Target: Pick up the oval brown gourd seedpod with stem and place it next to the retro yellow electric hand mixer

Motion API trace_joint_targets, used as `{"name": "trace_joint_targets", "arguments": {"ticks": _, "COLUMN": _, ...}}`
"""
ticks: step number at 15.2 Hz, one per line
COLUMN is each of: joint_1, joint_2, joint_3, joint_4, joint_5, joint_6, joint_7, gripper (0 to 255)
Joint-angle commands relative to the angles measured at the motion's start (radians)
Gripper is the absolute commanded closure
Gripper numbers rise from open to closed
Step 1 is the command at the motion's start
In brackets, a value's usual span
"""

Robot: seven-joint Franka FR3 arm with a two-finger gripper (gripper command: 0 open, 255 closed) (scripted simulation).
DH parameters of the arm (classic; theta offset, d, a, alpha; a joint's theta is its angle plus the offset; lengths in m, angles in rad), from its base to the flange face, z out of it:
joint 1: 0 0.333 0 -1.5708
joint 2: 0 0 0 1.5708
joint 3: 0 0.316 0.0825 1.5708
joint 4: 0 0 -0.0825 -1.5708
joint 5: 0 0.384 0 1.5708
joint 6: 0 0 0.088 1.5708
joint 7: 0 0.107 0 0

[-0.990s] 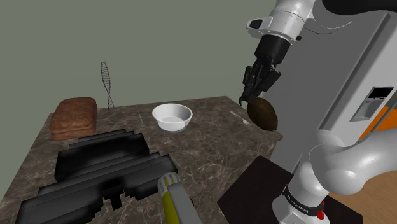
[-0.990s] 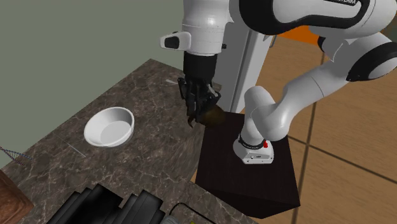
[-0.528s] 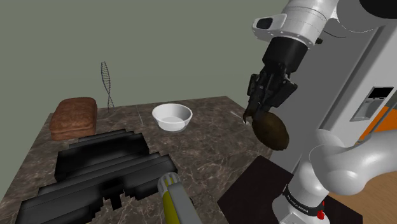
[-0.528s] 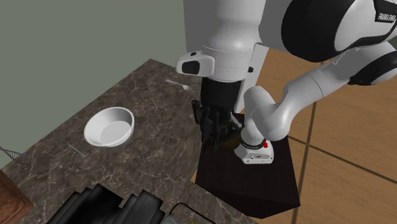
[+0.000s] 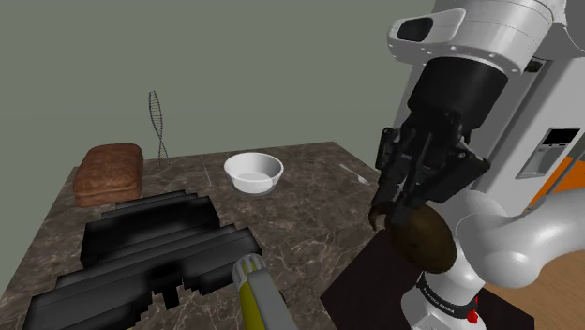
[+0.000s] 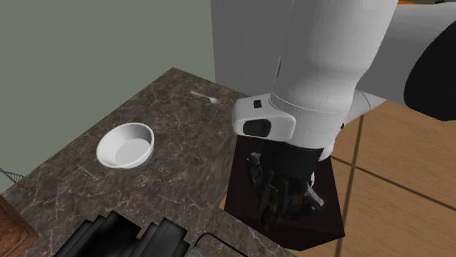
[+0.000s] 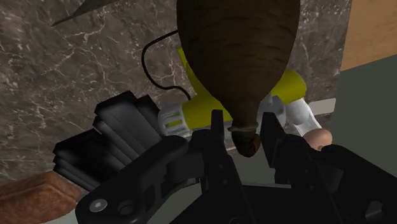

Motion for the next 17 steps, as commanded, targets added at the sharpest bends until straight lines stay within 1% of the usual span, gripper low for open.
{"name": "trace_joint_targets", "arguments": {"ticks": 1, "joint_1": 0.006, "joint_2": 0.005, "joint_3": 0.05, "joint_4": 0.014, "joint_5": 0.026, "joint_6": 0.016, "joint_7": 0.045, "gripper": 255}}
{"name": "trace_joint_targets", "arguments": {"ticks": 6, "joint_1": -0.002, "joint_2": 0.056, "joint_3": 0.182, "joint_4": 0.091, "joint_5": 0.073, "joint_6": 0.056, "joint_7": 0.156, "gripper": 255}}
{"name": "trace_joint_targets", "arguments": {"ticks": 10, "joint_1": -0.025, "joint_2": 0.11, "joint_3": 0.294, "joint_4": 0.171, "joint_5": 0.095, "joint_6": 0.088, "joint_7": 0.246, "gripper": 255}}
{"name": "trace_joint_targets", "arguments": {"ticks": 14, "joint_1": -0.071, "joint_2": 0.174, "joint_3": 0.418, "joint_4": 0.269, "joint_5": 0.102, "joint_6": 0.12, "joint_7": 0.337, "gripper": 255}}
{"name": "trace_joint_targets", "arguments": {"ticks": 17, "joint_1": -0.123, "joint_2": 0.227, "joint_3": 0.524, "joint_4": 0.355, "joint_5": 0.095, "joint_6": 0.142, "joint_7": 0.408, "gripper": 255}}
